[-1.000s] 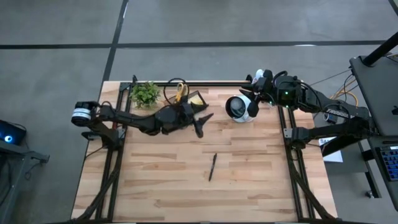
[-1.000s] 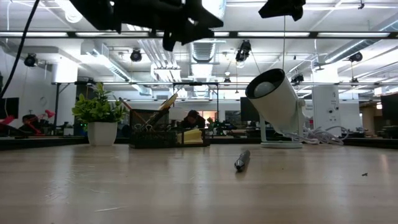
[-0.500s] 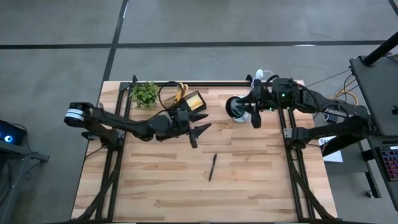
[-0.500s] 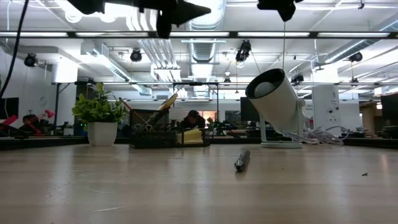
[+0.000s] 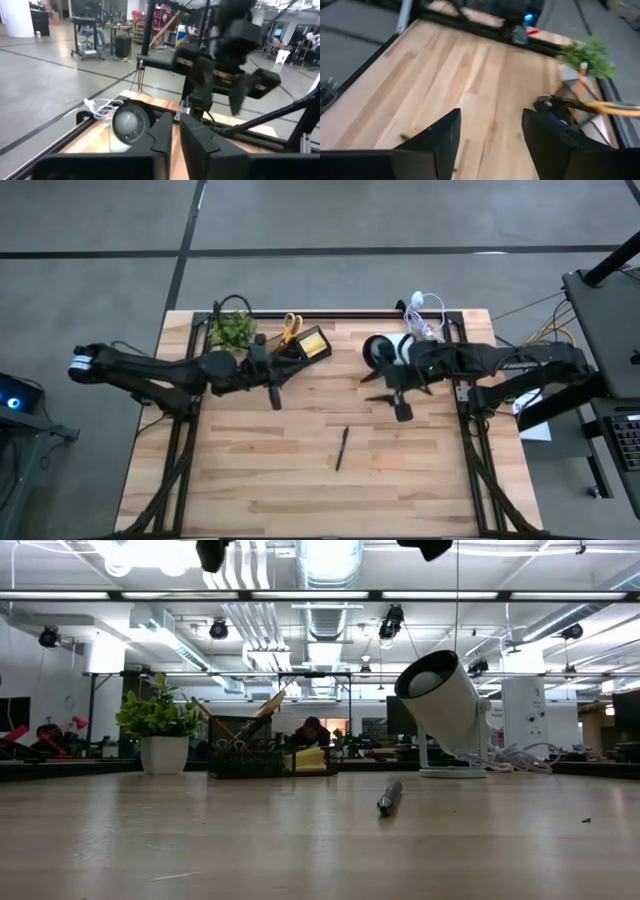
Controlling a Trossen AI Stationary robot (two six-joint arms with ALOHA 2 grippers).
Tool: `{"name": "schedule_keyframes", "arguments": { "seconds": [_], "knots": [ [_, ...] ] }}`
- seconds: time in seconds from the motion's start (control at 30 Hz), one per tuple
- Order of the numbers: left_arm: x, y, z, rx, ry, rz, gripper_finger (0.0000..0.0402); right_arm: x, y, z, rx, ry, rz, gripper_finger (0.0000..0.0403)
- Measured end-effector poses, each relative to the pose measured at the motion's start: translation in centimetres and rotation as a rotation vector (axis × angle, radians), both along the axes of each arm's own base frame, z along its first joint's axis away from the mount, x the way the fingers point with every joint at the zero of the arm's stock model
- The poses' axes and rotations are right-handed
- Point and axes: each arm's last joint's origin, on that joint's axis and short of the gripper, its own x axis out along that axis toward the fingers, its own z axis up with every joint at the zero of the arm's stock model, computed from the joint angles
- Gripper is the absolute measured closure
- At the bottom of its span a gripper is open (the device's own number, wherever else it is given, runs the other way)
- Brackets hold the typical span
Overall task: Pick and place office supplies into organizer
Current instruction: Put the black pen into the black desk organizer
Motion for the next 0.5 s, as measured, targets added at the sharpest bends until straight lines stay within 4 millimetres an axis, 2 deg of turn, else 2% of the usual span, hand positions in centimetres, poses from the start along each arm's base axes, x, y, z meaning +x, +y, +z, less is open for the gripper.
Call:
{"name": "schedule_keyframes", "arguments": {
  "seconds": [0.1,0.23,0.5],
  "knots": [
    [-1.5,0.1,0.8,-0.001,-0.01,-0.002,0.0398,1.0,1.0,-0.2,-0.027,0.025,0.052,0.02],
    [-3.1,0.2,1.5,0.005,-0.011,-0.032,0.0396,2.3,2.0,0.7,-0.042,0.034,0.091,0.02],
    [-6.0,0.3,1.7,0.003,0.063,-0.117,0.0401,5.7,4.0,1.5,-0.172,0.259,0.225,0.0199]
  ]
}}
